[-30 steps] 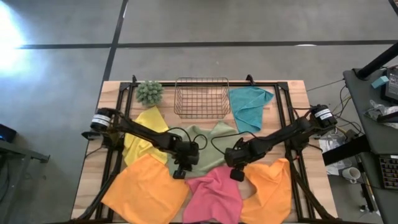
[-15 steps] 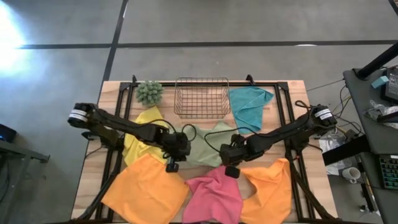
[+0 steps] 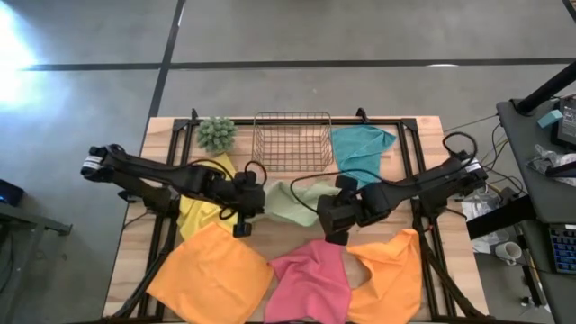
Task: Fold microfiber towels
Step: Fold the green towel
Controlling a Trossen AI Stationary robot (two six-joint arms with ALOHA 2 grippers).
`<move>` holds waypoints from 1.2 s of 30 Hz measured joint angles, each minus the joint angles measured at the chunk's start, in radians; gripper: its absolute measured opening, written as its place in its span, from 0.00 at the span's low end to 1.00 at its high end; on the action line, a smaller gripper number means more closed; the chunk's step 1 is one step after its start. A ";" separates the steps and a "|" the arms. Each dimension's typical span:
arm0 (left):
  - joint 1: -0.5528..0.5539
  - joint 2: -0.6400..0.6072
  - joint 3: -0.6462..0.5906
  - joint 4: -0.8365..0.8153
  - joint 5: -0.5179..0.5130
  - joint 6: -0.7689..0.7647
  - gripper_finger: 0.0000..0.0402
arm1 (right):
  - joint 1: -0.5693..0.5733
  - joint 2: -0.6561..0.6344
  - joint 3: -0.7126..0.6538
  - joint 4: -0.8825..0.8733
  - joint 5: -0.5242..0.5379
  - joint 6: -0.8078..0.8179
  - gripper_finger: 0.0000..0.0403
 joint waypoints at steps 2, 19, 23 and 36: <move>0.000 0.013 0.046 -0.045 -0.027 0.022 0.00 | 0.000 0.000 0.043 -0.048 0.013 -0.013 0.02; 0.010 0.043 0.369 -0.233 -0.348 0.169 0.00 | 0.000 -0.018 0.421 -0.412 0.264 -0.137 0.02; 0.035 0.045 0.412 -0.234 -0.440 0.249 0.00 | -0.005 -0.039 0.487 -0.407 0.303 -0.213 0.02; 0.059 0.045 0.464 -0.251 -0.498 0.276 0.00 | -0.006 -0.097 0.503 -0.411 0.210 -0.194 0.02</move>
